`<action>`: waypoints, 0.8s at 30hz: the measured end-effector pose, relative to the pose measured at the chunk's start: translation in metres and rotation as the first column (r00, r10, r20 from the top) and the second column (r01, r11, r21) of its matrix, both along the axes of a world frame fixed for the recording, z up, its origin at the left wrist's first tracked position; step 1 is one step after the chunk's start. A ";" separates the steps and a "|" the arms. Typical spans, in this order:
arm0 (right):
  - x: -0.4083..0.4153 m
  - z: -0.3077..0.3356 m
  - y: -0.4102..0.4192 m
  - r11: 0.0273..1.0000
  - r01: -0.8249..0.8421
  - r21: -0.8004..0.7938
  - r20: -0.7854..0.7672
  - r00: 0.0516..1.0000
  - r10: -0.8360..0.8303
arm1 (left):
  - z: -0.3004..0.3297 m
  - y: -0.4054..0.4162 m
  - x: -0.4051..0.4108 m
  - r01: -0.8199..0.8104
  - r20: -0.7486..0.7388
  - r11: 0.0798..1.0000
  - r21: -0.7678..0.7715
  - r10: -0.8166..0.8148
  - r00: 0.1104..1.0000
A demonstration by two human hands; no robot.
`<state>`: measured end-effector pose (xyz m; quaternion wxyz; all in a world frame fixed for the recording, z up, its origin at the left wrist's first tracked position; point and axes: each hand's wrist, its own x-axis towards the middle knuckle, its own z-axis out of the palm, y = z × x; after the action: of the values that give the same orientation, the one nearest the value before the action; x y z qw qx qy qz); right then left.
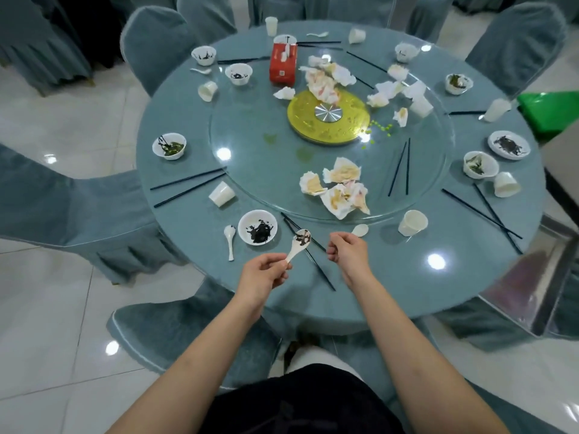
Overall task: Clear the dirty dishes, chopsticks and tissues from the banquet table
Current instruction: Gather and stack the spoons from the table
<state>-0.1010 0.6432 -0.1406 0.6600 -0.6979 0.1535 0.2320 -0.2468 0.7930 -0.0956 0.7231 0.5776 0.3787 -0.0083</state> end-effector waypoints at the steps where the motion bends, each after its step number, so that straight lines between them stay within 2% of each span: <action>1: 0.012 -0.011 -0.006 0.999 0.034 -0.022 -0.018 0.999 -0.034 | -0.004 -0.001 0.009 -0.007 -0.010 1.000 -0.007 0.007 1.000; 12: 0.102 -0.091 -0.040 0.906 0.300 -0.297 -0.079 0.938 -0.337 | -0.019 0.006 0.050 -0.067 -0.091 0.995 -0.071 0.061 0.994; 19: 0.113 -0.093 -0.039 0.886 0.362 -0.289 -0.060 0.917 -0.394 | -0.022 0.006 0.053 -0.135 -0.096 0.961 -0.240 0.115 0.989; 24: 0.116 -0.096 -0.033 0.882 0.361 -0.302 -0.118 0.904 -0.410 | -0.021 0.005 0.053 -0.144 -0.100 0.958 -0.246 0.123 0.987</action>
<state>0.0146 0.6099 -0.2364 0.5739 -0.7137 0.3787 0.1336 -0.1933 0.7977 -0.1165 0.7732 0.4532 0.4426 -0.0316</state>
